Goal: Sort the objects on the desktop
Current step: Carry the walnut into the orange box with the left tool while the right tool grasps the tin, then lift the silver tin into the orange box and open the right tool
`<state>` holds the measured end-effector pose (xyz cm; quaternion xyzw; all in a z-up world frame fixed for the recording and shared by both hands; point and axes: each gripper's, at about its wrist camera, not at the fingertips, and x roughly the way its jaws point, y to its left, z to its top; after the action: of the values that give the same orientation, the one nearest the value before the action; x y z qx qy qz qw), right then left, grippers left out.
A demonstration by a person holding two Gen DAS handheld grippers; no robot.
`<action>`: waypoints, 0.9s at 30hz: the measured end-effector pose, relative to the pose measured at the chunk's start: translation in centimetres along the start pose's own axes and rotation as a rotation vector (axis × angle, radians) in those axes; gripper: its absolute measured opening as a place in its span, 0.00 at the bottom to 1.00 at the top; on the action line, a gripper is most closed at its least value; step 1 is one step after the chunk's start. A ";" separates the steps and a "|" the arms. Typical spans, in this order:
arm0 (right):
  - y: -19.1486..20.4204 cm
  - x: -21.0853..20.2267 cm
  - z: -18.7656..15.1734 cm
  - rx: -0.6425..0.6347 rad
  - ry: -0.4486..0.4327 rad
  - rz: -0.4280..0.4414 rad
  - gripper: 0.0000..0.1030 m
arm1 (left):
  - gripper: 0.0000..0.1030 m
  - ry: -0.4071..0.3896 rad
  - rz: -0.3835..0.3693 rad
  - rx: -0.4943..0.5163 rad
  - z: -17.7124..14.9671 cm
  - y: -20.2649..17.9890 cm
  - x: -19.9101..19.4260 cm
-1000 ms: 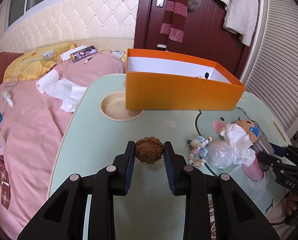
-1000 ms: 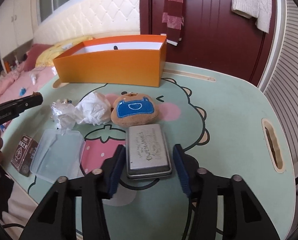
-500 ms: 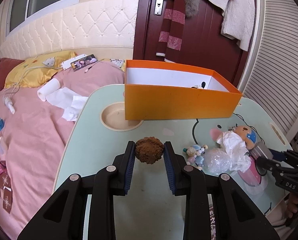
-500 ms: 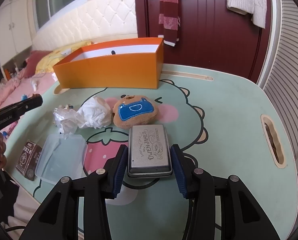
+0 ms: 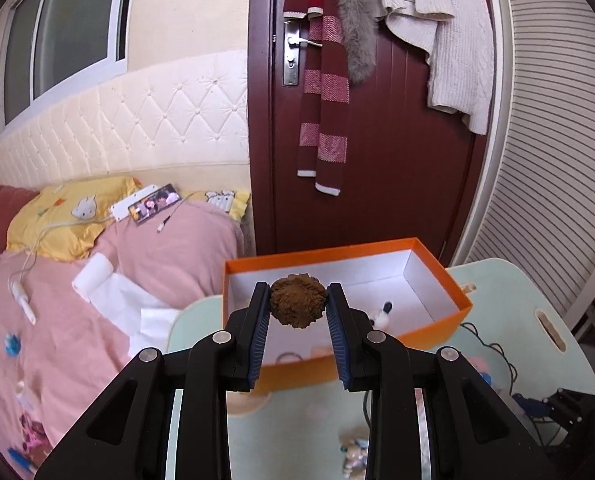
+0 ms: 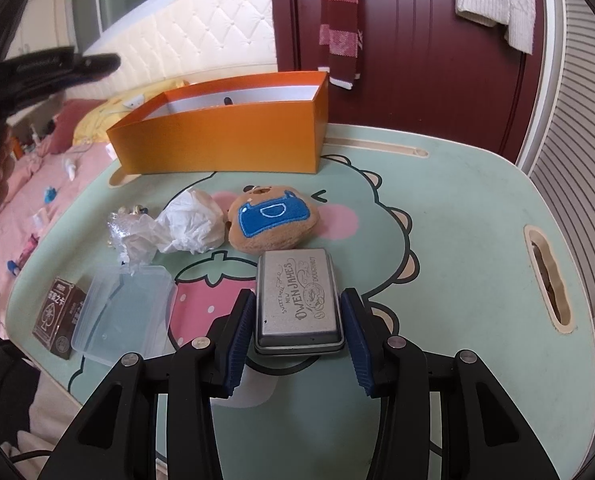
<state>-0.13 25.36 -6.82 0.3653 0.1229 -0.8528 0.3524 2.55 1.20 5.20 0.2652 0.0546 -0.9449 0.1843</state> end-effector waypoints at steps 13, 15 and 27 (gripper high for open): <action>-0.1 -0.1 0.0 0.000 0.003 0.008 0.42 | 0.29 0.209 -0.020 -0.114 -2.3 -0.9 8.5; -0.1 -0.1 0.0 0.001 0.003 0.009 0.42 | 0.30 0.245 -0.023 -0.121 -3.0 -1.0 9.2; -0.3 -0.1 0.1 -0.003 0.005 0.013 0.42 | 0.31 0.199 0.042 -0.075 -2.9 -1.1 7.9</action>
<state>-0.36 25.61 -6.66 0.3675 0.1226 -0.8495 0.3581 -2.71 0.32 -1.37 0.3518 0.1023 -0.9071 0.2073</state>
